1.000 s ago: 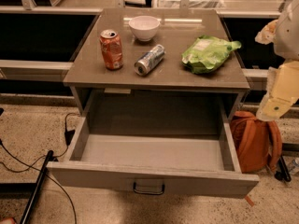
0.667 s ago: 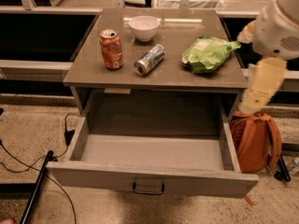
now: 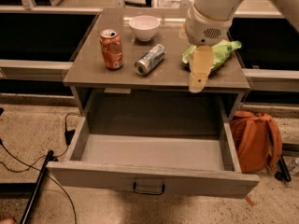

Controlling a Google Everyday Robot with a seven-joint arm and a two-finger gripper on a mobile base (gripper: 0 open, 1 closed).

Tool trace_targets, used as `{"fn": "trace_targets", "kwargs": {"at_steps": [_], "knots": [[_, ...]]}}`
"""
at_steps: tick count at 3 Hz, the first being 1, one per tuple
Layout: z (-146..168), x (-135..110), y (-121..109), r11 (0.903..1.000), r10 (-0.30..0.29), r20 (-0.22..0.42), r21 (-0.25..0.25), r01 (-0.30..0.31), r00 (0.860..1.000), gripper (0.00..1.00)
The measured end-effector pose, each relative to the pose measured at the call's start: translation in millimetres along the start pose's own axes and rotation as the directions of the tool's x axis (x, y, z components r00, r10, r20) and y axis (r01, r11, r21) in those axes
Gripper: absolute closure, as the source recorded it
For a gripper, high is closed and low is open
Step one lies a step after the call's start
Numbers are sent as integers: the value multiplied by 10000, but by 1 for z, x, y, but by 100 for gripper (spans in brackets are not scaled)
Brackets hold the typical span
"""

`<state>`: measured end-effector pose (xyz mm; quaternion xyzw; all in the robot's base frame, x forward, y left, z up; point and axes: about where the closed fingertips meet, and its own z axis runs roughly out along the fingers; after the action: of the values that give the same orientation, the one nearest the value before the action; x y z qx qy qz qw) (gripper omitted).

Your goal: Place redbull can into top drawer

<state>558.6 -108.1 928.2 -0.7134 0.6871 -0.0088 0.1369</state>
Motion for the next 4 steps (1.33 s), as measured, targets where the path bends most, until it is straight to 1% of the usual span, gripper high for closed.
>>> {"fn": "trace_targets", "kwargs": {"at_steps": [1,2,3,4], "knots": [[45,-33,-57,9936,-1044,269,-401,1054,9942,0],[73,-43,-100,9844,-1711,768,-283,1737,9823,0],[88,-45,-117,9615,-2712,976,-185,2742,9576,0],[105,-60,-123,9193,-3879,972,-310,3924,9165,7]]}}
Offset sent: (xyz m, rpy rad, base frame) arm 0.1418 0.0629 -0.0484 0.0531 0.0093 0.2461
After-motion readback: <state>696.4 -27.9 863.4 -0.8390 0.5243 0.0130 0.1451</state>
